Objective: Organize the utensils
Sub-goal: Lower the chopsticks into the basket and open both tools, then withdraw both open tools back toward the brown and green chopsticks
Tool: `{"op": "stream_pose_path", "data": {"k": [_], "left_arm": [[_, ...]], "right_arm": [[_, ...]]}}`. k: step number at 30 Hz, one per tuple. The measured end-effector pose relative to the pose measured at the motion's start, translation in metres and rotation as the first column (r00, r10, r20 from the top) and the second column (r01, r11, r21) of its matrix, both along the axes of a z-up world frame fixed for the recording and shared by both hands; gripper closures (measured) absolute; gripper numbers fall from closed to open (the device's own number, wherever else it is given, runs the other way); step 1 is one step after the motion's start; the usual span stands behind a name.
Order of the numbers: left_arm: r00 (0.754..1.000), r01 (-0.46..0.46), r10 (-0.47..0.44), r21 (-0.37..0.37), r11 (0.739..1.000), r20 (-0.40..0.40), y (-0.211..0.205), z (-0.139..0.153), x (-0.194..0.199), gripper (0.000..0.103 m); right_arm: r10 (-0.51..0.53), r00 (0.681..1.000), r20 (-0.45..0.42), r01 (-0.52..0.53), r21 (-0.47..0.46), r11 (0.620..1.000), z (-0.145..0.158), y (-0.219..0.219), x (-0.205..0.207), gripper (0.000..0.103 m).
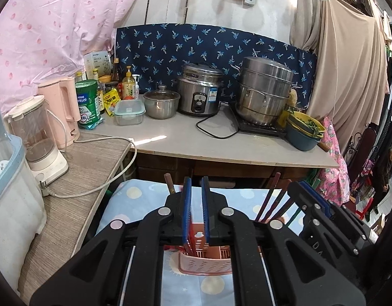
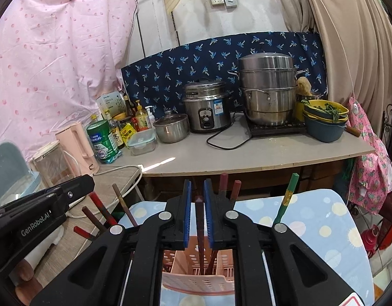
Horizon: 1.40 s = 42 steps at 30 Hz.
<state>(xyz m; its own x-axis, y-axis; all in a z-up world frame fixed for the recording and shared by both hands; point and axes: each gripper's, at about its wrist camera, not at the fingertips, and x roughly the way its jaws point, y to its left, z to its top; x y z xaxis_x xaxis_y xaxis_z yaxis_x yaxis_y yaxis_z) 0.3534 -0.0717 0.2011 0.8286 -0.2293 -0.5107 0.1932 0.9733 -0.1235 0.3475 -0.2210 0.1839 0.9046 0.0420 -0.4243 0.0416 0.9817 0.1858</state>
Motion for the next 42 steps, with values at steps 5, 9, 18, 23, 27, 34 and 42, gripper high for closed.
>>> {"op": "stream_pose_path", "data": {"k": [5, 9, 18, 23, 27, 34, 42], "left_arm": [[1.0, -0.009, 0.009, -0.004, 1.0, -0.002, 0.003, 0.001, -0.002, 0.082], [1.0, -0.023, 0.023, -0.003, 1.0, 0.021, 0.008, 0.004, -0.01, 0.069], [0.999, -0.027, 0.026, 0.001, 1.0, 0.04, 0.016, 0.016, -0.037, 0.069], [0.999, -0.033, 0.033, 0.016, 0.999, 0.035, 0.02, 0.017, -0.054, 0.069], [0.999, -0.036, 0.036, 0.018, 0.999, 0.022, 0.024, 0.014, -0.066, 0.069], [0.999, -0.038, 0.038, 0.027, 0.999, 0.007, 0.034, 0.005, -0.098, 0.069], [0.998, -0.051, 0.053, 0.07, 0.996, -0.029, 0.044, -0.02, -0.126, 0.069]], "right_arm": [[0.002, 1.0, 0.018, -0.002, -0.002, 1.0, 0.007, 0.0, -0.006, 0.089], [0.003, 0.999, 0.043, -0.003, 0.002, 1.0, 0.015, 0.002, -0.016, 0.082], [0.024, 0.998, 0.065, -0.025, 0.008, 1.0, 0.025, 0.008, -0.049, 0.08], [0.033, 0.998, 0.059, -0.033, 0.006, 0.999, 0.023, 0.012, -0.07, 0.08], [0.039, 0.998, 0.051, -0.039, -0.007, 0.999, 0.019, 0.016, -0.087, 0.08], [0.052, 0.998, 0.021, -0.051, -0.045, 0.998, 0.002, 0.027, -0.12, 0.08], [0.06, 0.997, -0.043, -0.063, -0.071, 0.995, -0.032, 0.038, -0.16, 0.08]]}}
